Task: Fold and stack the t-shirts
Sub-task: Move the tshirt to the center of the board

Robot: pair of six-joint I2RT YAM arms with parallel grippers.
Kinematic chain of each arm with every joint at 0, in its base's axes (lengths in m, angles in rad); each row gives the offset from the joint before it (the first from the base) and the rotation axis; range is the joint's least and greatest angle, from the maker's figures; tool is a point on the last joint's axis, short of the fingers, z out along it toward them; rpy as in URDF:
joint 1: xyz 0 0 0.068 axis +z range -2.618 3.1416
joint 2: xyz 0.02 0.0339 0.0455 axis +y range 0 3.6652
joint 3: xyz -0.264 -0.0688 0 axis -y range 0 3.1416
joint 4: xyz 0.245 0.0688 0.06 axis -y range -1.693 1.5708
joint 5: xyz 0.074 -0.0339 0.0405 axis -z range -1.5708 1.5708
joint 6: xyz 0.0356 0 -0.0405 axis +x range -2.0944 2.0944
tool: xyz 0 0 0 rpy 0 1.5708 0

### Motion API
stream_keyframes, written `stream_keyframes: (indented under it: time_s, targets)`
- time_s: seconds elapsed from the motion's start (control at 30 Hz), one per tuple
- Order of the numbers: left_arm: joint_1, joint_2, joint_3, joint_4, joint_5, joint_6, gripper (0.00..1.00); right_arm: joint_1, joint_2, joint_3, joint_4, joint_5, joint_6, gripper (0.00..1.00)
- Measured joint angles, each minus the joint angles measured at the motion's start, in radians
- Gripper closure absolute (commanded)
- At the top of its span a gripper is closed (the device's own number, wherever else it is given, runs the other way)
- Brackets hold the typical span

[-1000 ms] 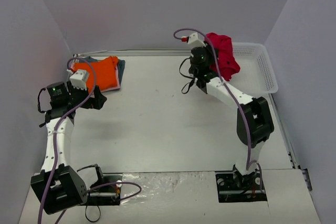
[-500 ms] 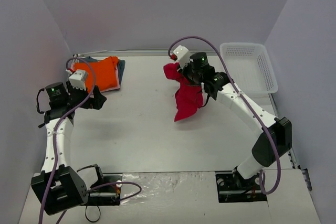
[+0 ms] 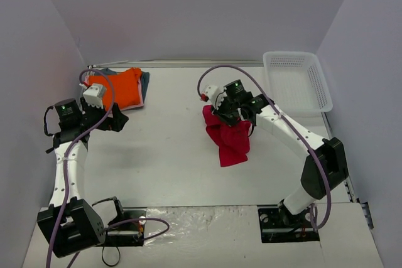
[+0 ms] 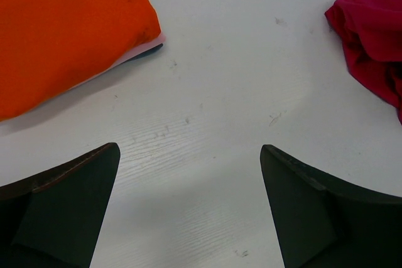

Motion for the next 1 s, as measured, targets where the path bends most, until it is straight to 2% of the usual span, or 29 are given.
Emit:
stream_keyframes:
  time_s: [0.07,0.13,0.2,0.33,0.57,0.83,0.93,1.0]
  targets:
    - [0.000,0.000,0.000,0.000,0.001,0.000,0.06,0.061,-0.015,-0.007,-0.047,-0.035,-0.028,0.74]
    - [0.000,0.002,0.000,0.000,0.005,0.000,0.06,0.134,-0.031,-0.021,-0.098,-0.068,-0.047,0.39]
    - [0.000,0.008,0.000,0.000,0.008,0.000,0.06,0.209,-0.050,-0.044,-0.160,-0.100,-0.077,0.14]
    - [0.000,0.020,0.000,-0.002,0.014,0.000,0.06,0.268,-0.066,-0.085,-0.257,-0.136,-0.125,0.09]
    - [0.000,0.023,0.000,-0.005,0.016,0.001,0.06,0.185,-0.075,-0.108,-0.313,-0.133,-0.147,0.13]
    - [-0.007,0.041,0.014,-0.042,0.069,0.027,0.05,0.022,-0.096,-0.105,-0.315,-0.116,-0.124,0.29]
    - [-0.064,0.098,0.077,-0.126,0.086,0.086,0.05,-0.024,-0.096,-0.105,-0.312,-0.114,-0.095,0.30]
    - [-0.146,0.157,0.141,-0.187,0.085,0.132,0.05,-0.052,-0.096,-0.105,-0.305,-0.114,-0.073,0.32]
